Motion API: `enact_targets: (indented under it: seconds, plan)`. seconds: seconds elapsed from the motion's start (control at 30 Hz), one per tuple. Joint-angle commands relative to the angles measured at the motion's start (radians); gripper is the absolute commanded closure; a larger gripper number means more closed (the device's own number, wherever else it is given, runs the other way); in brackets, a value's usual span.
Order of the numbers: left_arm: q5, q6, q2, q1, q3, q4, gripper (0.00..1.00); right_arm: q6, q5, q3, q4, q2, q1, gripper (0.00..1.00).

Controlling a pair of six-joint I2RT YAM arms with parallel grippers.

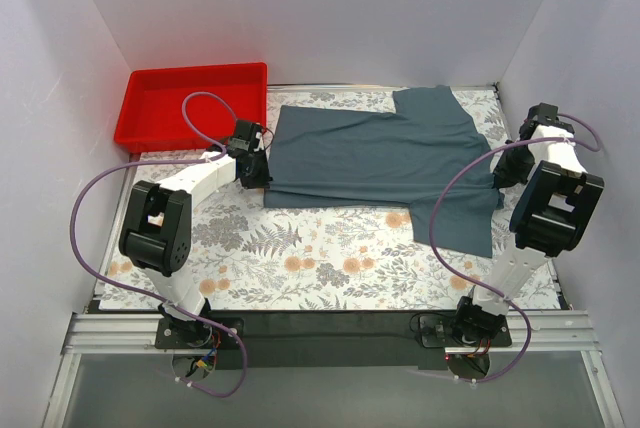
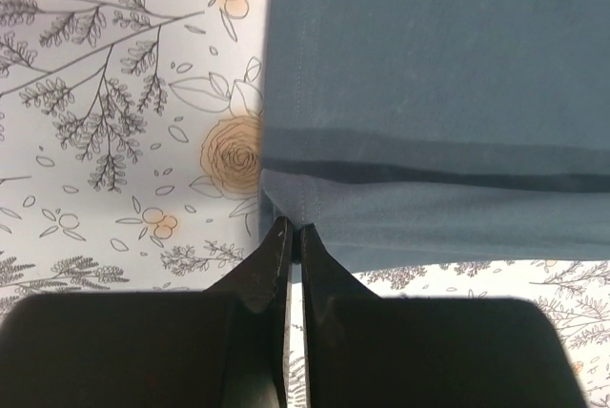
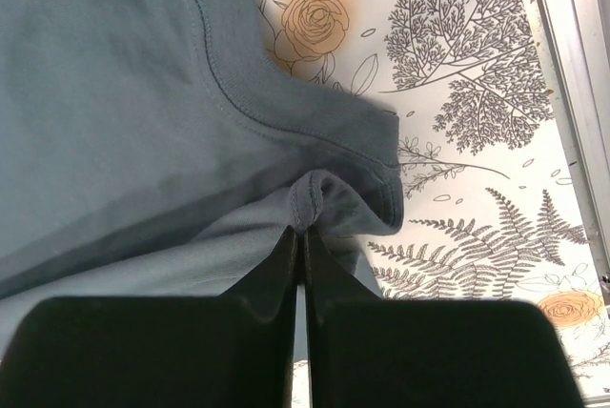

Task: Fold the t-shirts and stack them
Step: Fold the tshirt

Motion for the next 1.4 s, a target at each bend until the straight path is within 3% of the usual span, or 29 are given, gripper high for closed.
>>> enact_targets:
  seconds: [0.0,1.07,1.13,1.2,1.27,1.3,1.33,1.37]
  plan:
    - [-0.049,0.024,0.009,0.013,0.029,0.034,1.00,-0.016,0.029,0.049,0.010,0.019,-0.006,0.94]
    - [-0.064,0.035,0.107,0.012,0.118,0.091,1.00,-0.026,0.095,-0.007,0.051,0.060,-0.006,0.93]
    - [-0.062,0.034,0.109,0.012,0.125,0.091,0.96,-0.025,0.089,-0.013,0.056,0.059,-0.006,0.92]
    - [-0.070,0.026,0.098,0.012,0.125,0.094,0.85,-0.026,0.080,-0.022,0.059,0.059,-0.006,0.90]
    - [-0.069,0.024,0.071,0.012,0.112,0.106,0.85,-0.028,0.068,-0.027,0.065,0.056,-0.006,0.89]
    - [-0.070,0.024,0.064,0.012,0.108,0.113,0.86,-0.030,0.063,-0.028,0.067,0.051,-0.006,0.89]
    - [-0.067,0.020,0.058,0.012,0.102,0.113,0.98,-0.031,0.054,-0.030,0.068,0.050,-0.004,0.89]
    - [-0.066,0.017,0.052,0.012,0.101,0.113,1.00,-0.031,0.049,-0.025,0.070,0.048,-0.004,0.90]
